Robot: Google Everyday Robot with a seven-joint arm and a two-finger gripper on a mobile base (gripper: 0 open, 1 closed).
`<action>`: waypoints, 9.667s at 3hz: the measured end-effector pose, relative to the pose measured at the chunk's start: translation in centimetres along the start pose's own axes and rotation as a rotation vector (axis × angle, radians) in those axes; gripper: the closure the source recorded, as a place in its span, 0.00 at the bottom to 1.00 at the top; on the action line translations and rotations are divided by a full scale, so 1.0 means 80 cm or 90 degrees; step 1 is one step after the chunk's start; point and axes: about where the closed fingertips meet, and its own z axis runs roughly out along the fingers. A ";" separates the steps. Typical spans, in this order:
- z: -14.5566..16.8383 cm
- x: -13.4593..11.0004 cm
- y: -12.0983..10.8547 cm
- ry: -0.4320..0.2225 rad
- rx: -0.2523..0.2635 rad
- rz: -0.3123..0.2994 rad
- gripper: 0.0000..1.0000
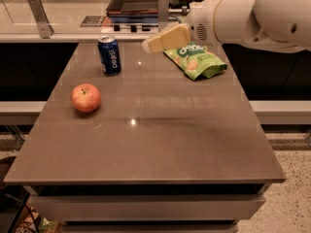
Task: Knock pepsi can over
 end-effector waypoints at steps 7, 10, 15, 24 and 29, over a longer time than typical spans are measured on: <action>0.227 0.009 0.021 -0.084 -0.095 0.058 0.00; 0.268 0.037 0.045 -0.077 -0.092 0.070 0.00; 0.291 0.052 0.043 -0.105 -0.110 0.074 0.00; 0.298 0.048 0.029 -0.041 -0.133 0.037 1.00; 0.266 0.037 0.030 0.289 -0.157 -0.060 1.00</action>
Offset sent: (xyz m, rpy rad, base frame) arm 0.0857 0.0675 -0.0075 0.0943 -0.0470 0.0937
